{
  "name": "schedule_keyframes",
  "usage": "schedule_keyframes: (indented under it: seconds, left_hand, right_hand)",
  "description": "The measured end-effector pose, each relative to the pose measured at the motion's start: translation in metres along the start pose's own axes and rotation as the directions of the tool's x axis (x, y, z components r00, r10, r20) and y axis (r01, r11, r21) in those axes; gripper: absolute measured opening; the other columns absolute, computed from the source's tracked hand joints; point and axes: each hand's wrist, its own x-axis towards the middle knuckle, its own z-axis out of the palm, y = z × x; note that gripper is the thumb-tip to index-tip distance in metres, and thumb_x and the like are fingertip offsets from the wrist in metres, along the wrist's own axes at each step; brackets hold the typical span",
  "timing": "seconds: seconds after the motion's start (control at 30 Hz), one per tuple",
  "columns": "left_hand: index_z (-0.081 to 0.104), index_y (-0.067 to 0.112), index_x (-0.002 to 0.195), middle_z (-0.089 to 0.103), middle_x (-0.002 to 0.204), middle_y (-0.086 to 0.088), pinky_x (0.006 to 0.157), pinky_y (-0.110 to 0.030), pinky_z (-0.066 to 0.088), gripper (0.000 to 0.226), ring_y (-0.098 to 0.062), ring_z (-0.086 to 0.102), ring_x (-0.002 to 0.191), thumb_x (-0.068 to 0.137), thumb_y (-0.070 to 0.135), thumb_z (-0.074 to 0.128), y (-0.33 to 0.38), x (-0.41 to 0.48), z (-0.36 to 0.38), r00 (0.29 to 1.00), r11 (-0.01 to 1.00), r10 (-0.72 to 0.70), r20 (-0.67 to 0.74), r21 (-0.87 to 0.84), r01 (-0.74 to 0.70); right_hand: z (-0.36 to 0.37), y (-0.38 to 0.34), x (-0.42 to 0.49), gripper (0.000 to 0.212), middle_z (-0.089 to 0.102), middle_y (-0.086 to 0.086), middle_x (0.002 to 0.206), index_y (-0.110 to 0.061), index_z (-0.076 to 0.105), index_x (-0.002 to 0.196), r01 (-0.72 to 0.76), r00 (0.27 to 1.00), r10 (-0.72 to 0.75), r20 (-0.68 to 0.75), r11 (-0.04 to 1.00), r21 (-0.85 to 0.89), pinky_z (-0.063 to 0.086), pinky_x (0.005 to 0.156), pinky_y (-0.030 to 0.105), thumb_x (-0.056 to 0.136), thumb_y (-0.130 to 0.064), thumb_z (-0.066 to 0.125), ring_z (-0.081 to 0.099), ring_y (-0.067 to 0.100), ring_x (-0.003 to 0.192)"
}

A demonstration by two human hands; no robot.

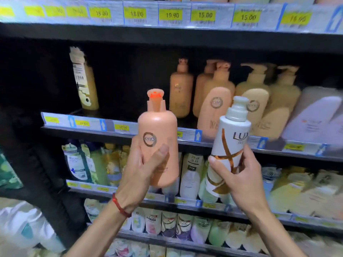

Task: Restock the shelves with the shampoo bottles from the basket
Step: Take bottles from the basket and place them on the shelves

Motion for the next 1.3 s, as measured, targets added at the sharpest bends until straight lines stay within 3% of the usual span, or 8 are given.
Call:
schedule_keyframes:
  seconds: [0.27, 0.4, 0.47, 0.77, 0.9, 0.97, 1.1, 1.3]
  left_hand:
    - [0.045, 0.027, 0.135, 0.068, 0.114, 0.018, 0.087, -0.021, 0.054, 0.070, -0.003, 0.066, 0.111, 0.077, 0.056, 0.073, 0.030, 0.063, -0.017, 0.974, 0.996, 0.082, 0.210, -0.041, -0.075]
    - [0.040, 0.050, 0.132, 0.057, 0.131, 0.002, 0.104, -0.040, 0.051, 0.074, -0.015, 0.055, 0.128, 0.071, 0.073, 0.073, 0.046, 0.085, -0.015, 0.950, 0.990, 0.124, 0.285, 0.035, -0.140]
    - [0.040, 0.048, 0.133, 0.056, 0.133, -0.004, 0.106, -0.048, 0.049, 0.074, -0.022, 0.053, 0.129, 0.071, 0.071, 0.073, 0.051, 0.092, -0.007, 0.933, 0.984, 0.156, 0.326, 0.037, -0.177]
    - [0.044, 0.036, 0.140, 0.059, 0.130, 0.000, 0.102, -0.045, 0.051, 0.079, -0.018, 0.057, 0.123, 0.072, 0.059, 0.076, 0.049, 0.109, 0.024, 0.929, 0.935, 0.249, 0.274, 0.184, -0.305]
    - [0.045, 0.045, 0.126, 0.063, 0.121, 0.007, 0.095, -0.039, 0.055, 0.062, -0.011, 0.060, 0.115, 0.073, 0.059, 0.075, 0.047, 0.115, 0.033, 0.926, 0.905, 0.270, 0.264, 0.258, -0.338]
    - [0.050, 0.039, 0.118, 0.066, 0.114, 0.010, 0.089, -0.035, 0.057, 0.054, -0.006, 0.063, 0.107, 0.075, 0.055, 0.077, 0.044, 0.118, 0.037, 0.930, 0.899, 0.281, 0.238, 0.273, -0.342]
    - [0.053, 0.022, 0.106, 0.068, 0.102, 0.005, 0.079, -0.043, 0.058, 0.047, -0.014, 0.067, 0.095, 0.076, 0.043, 0.083, 0.032, 0.122, 0.043, 0.929, 0.876, 0.268, 0.255, 0.337, -0.345]
    - [0.053, 0.018, 0.096, 0.068, 0.095, 0.003, 0.074, -0.047, 0.058, 0.051, -0.018, 0.067, 0.086, 0.076, 0.053, 0.083, 0.017, 0.122, 0.041, 0.967, 0.865, 0.181, 0.178, 0.440, -0.243]
  right_hand:
    - [0.020, -0.020, 0.021, 0.046, 0.078, -0.016, 0.099, -0.035, 0.067, 0.103, -0.009, 0.968, -0.040, -0.247, 0.981, -0.193, 0.056, 0.074, 0.021, 0.068, -0.062, 0.082, 0.074, 0.002, 0.088]
    - [0.026, -0.031, 0.020, 0.039, 0.075, -0.024, 0.091, -0.048, 0.062, 0.096, 0.008, 0.949, -0.107, -0.298, 0.948, -0.317, 0.051, 0.065, 0.010, 0.067, -0.067, 0.078, 0.070, -0.005, 0.080]
    - [0.025, -0.036, 0.019, 0.036, 0.074, -0.027, 0.090, -0.050, 0.060, 0.095, 0.018, 0.955, -0.128, -0.268, 0.926, -0.378, 0.049, 0.065, 0.007, 0.068, -0.065, 0.078, 0.069, -0.007, 0.078]
    - [0.004, -0.038, 0.022, 0.039, 0.074, -0.023, 0.096, -0.042, 0.060, 0.102, 0.053, 0.984, -0.131, -0.124, 0.867, -0.496, 0.050, 0.069, 0.010, 0.076, -0.065, 0.076, 0.071, 0.000, 0.085]
    - [-0.004, -0.035, 0.028, 0.040, 0.076, -0.021, 0.090, -0.036, 0.064, 0.097, 0.021, 0.983, -0.100, -0.153, 0.891, -0.453, 0.050, 0.069, 0.010, 0.073, -0.066, 0.076, 0.072, -0.001, 0.081]
    - [-0.006, -0.033, 0.029, 0.039, 0.076, -0.020, 0.089, -0.035, 0.064, 0.095, 0.020, 0.984, -0.098, -0.149, 0.892, -0.452, 0.050, 0.069, 0.010, 0.073, -0.065, 0.075, 0.072, -0.001, 0.079]
    - [-0.005, -0.032, 0.033, 0.039, 0.076, -0.019, 0.088, -0.034, 0.064, 0.095, 0.013, 0.984, -0.089, -0.153, 0.899, -0.438, 0.050, 0.068, 0.011, 0.074, -0.066, 0.073, 0.072, 0.000, 0.078]
    - [-0.002, -0.033, 0.031, 0.042, 0.075, -0.023, 0.089, -0.033, 0.063, 0.096, 0.005, 0.982, -0.085, -0.168, 0.903, -0.430, 0.049, 0.068, 0.009, 0.073, -0.066, 0.072, 0.071, -0.002, 0.080]
